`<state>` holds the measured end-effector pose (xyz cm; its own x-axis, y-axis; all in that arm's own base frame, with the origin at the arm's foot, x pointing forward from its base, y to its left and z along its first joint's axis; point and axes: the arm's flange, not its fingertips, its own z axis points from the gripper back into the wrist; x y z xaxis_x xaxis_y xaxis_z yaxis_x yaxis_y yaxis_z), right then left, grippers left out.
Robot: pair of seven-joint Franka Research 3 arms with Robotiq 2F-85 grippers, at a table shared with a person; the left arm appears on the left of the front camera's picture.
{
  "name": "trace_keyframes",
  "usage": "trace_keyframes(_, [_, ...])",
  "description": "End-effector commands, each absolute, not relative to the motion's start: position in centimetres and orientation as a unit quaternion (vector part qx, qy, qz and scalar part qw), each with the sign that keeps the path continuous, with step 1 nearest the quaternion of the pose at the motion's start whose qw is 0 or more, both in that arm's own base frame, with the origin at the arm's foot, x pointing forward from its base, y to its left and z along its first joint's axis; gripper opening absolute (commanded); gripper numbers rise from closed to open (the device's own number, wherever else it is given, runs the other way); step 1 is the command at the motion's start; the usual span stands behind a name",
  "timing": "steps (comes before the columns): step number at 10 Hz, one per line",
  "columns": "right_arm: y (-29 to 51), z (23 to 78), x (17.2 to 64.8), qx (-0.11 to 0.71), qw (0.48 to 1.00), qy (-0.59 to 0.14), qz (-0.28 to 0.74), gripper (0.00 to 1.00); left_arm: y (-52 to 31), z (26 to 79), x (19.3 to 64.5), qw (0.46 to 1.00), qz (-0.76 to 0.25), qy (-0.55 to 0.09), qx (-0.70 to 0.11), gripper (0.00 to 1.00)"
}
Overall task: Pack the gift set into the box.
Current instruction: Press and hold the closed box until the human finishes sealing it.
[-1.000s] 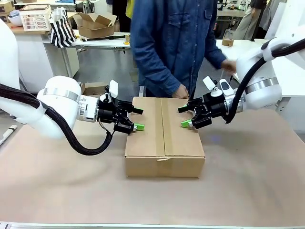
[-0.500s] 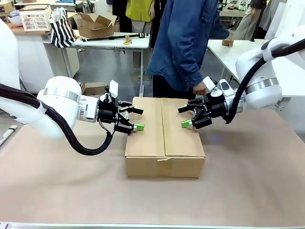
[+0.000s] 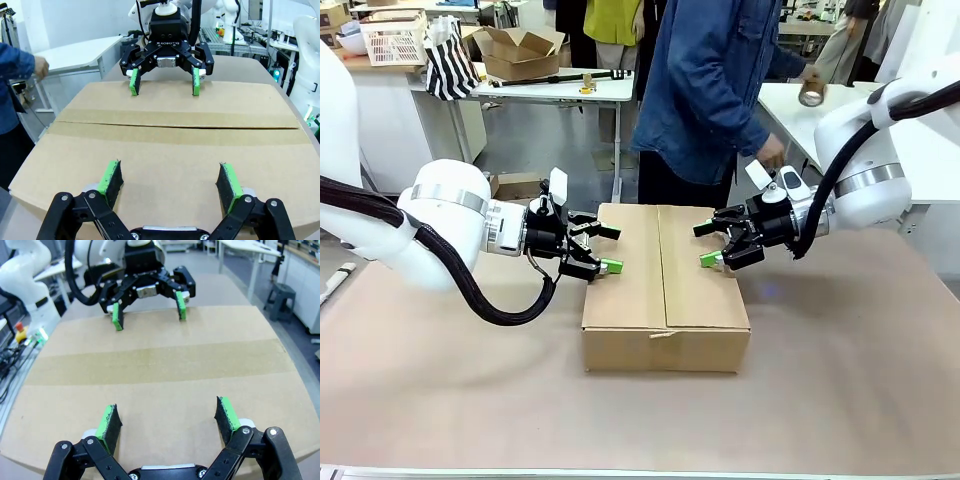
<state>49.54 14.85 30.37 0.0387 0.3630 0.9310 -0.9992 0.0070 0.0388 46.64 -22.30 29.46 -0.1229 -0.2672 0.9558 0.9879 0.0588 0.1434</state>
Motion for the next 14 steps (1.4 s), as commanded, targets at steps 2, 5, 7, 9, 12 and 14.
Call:
trace_keyframes(2, [14.90, 30.24, 49.49, 0.408, 0.594, -0.388, 0.574, 1.00, -22.18, 29.16, 46.46, 0.546, -0.576, -0.481, -0.373, 1.00])
trace_keyframes(5, [14.90, 30.24, 49.49, 0.408, 0.594, -0.388, 0.574, 1.00, -22.18, 29.16, 46.46, 0.546, -0.576, -0.481, -0.373, 1.00])
trace_keyframes(7, [14.90, 30.24, 49.49, 0.408, 0.594, -0.388, 0.574, 1.00, -22.18, 29.16, 46.46, 0.546, -0.576, -0.481, -0.373, 1.00])
trace_keyframes(9, [14.90, 30.24, 49.49, 0.408, 0.594, -0.388, 0.574, 1.00, -22.18, 29.16, 46.46, 0.546, -0.576, -0.481, -0.373, 1.00])
trace_keyframes(12, [14.90, 30.24, 49.49, 0.408, 0.594, -0.388, 0.574, 1.00, -22.18, 29.16, 46.46, 0.546, -0.576, -0.481, -0.373, 1.00])
trace_keyframes(14, [14.90, 30.24, 49.49, 0.408, 0.594, -0.388, 0.574, 1.00, -22.18, 29.16, 46.46, 0.546, -0.576, -0.481, -0.373, 1.00])
